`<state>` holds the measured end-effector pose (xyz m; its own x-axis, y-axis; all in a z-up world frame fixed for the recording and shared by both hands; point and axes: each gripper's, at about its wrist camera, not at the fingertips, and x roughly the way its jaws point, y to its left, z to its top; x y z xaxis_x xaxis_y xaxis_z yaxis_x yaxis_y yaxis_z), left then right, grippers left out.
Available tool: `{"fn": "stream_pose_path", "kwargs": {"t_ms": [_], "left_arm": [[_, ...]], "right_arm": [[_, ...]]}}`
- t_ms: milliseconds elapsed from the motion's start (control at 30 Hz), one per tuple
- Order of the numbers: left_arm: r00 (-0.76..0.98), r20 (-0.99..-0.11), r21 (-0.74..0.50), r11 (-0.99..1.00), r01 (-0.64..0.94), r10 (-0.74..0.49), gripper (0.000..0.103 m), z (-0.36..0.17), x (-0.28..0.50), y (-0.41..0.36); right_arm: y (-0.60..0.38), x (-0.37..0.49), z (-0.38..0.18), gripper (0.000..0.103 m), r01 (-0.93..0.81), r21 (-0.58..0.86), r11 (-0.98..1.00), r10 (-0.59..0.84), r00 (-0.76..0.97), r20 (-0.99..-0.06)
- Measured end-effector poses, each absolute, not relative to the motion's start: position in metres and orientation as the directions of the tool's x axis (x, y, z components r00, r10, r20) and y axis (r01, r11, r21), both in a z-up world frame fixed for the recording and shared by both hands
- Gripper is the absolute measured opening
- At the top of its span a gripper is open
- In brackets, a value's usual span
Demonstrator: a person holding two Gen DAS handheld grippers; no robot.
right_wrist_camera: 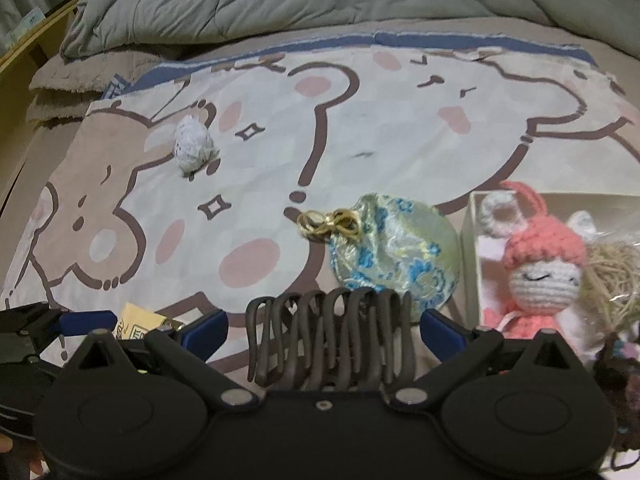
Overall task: Organize objects
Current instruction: 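Grasp the black claw clip with the right tool while the left tool grasps the yellow tissue pack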
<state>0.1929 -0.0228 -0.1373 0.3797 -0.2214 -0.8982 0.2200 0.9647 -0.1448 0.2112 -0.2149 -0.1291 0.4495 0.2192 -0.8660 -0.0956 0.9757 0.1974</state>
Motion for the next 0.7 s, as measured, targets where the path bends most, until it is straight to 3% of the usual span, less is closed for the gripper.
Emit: {"fn": "stream_pose_path", "kwargs": {"t_ms": [233, 367, 400, 467, 700], "left_arm": [[0.362, -0.905, -0.163, 0.968, 0.190, -0.223, 0.088, -0.143, 0.198, -0.017], [0.367, -0.909, -0.147, 0.975, 0.168, -0.200, 0.075, -0.144, 0.199, -0.014], [0.363, -0.909, -0.151, 0.975, 0.164, -0.202, 0.075, -0.144, 0.199, -0.012], [0.359, -0.910, -0.157, 0.974, 0.163, -0.207, 0.073, -0.143, 0.199, -0.011], [0.399, -0.890, -0.176, 0.974, 0.143, -0.220, 0.072, -0.129, 0.198, -0.006]], "right_arm": [[-0.206, 0.214, -0.140, 0.103, -0.111, 0.188, 0.976, 0.218, 0.414, -0.884], [-0.207, 0.217, -0.145, 0.102, -0.090, 0.188, 0.978, 0.208, 0.398, -0.893], [-0.208, 0.217, -0.147, 0.102, -0.088, 0.191, 0.978, 0.211, 0.392, -0.896], [-0.209, 0.217, -0.150, 0.088, -0.091, 0.194, 0.977, 0.214, 0.384, -0.898], [-0.213, 0.211, -0.142, 0.086, -0.105, 0.175, 0.979, 0.203, 0.418, -0.885]]}}
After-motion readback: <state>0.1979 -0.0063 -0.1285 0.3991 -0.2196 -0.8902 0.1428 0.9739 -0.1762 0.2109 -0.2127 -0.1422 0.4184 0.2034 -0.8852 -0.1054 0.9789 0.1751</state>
